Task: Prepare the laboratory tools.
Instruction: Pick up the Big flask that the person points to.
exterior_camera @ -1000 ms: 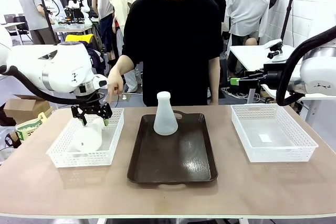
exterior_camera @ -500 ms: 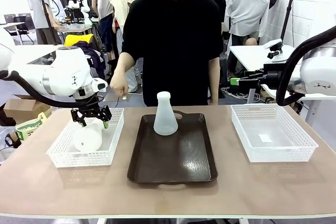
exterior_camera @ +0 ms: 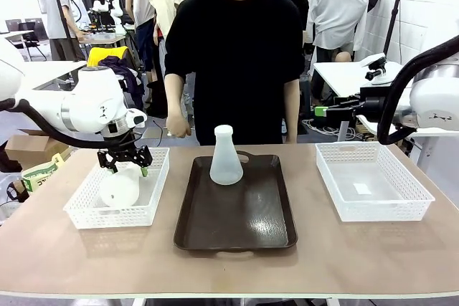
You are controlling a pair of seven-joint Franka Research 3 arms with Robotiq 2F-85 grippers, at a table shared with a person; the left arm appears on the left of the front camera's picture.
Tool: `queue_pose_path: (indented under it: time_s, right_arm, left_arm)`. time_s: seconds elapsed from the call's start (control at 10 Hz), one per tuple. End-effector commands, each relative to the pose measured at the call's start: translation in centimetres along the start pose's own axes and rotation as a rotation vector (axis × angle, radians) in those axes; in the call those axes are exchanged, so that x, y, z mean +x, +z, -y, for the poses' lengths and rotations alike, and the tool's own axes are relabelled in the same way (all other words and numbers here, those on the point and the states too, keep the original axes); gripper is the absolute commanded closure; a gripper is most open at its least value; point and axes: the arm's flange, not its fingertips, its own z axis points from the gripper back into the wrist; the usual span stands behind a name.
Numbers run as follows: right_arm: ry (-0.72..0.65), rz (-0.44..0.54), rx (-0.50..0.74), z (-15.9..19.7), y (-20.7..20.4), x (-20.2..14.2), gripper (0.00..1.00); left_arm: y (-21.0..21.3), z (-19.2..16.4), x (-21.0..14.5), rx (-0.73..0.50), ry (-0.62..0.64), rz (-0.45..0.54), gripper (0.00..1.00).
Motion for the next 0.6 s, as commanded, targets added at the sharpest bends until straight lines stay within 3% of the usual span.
queue_pose_path:
  time_s: [0.0, 0.3, 0.4, 0.5]
  right_arm:
    - [-0.007, -0.016, -0.007, -0.1, 0.1, 0.2, 0.0]
    - [-0.007, -0.016, -0.007, -0.1, 0.1, 0.2, 0.0]
    - [-0.007, -0.016, -0.007, -0.1, 0.1, 0.2, 0.0]
    - [-0.007, -0.016, -0.007, -0.1, 0.1, 0.2, 0.0]
  left_arm:
    - [-0.1, 0.3, 1.3, 0.016, 0.02, -0.002, 0.0]
    - [-0.3, 0.3, 2.1, 0.027, 0.023, -0.005, 0.0]
    - [-0.3, 0.2, 2.3, 0.024, 0.025, -0.004, 0.07]
    - [-0.3, 0.2, 2.5, 0.025, 0.025, -0.008, 0.24]
